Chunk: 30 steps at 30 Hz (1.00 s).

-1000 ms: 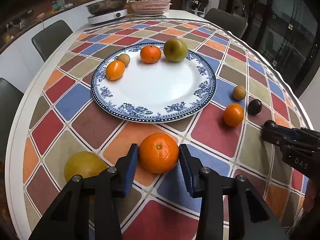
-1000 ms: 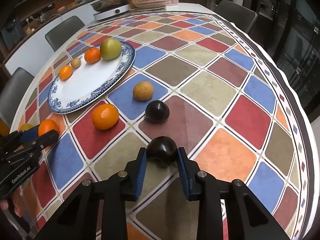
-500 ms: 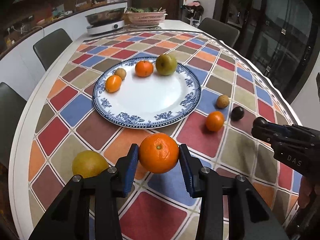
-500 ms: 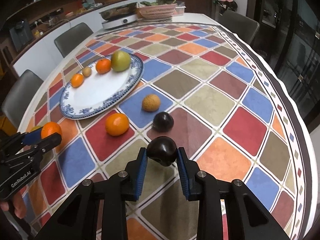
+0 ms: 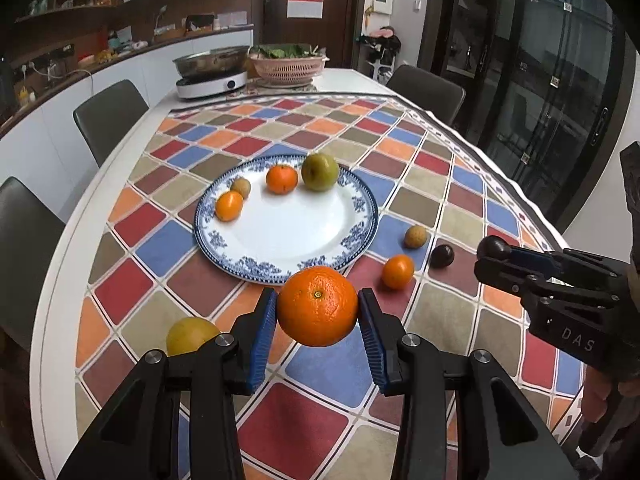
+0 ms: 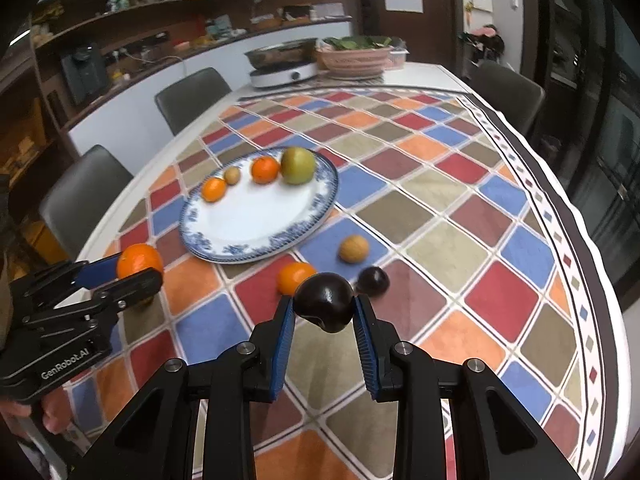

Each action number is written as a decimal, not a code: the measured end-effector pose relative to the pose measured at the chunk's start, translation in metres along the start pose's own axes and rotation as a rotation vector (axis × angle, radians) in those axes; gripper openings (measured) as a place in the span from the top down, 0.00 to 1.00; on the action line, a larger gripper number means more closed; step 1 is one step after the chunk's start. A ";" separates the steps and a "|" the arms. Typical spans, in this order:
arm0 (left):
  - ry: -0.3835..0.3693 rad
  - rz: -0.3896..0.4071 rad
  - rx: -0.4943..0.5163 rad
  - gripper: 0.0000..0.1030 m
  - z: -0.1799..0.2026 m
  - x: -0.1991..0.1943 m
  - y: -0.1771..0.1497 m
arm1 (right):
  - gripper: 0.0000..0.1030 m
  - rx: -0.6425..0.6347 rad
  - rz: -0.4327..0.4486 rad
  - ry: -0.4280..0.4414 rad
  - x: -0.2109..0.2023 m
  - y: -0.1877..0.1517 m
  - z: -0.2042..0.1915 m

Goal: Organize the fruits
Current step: 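Grasp a dark plum with right tool while left tool grasps a large orange, then carry the plum in right tool while left tool carries the orange over the plate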

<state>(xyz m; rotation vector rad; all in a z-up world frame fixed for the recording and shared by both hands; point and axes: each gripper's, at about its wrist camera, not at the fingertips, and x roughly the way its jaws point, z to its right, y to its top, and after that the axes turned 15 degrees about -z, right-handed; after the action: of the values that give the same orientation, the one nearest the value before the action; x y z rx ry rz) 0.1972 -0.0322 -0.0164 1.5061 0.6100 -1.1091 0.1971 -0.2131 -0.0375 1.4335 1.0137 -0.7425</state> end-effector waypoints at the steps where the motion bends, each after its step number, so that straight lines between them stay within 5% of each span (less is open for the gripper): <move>1: 0.002 0.009 0.002 0.61 0.000 -0.003 0.001 | 0.70 -0.013 0.009 0.006 -0.003 0.002 -0.003; 30: 0.025 0.082 0.083 0.61 -0.030 -0.011 0.072 | 0.70 -0.221 0.067 0.106 -0.004 0.095 -0.051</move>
<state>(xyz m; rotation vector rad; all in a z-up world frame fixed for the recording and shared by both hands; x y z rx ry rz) 0.2632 -0.0204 0.0251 1.6045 0.5195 -1.0654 0.2752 -0.1592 0.0141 1.3184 1.0879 -0.4933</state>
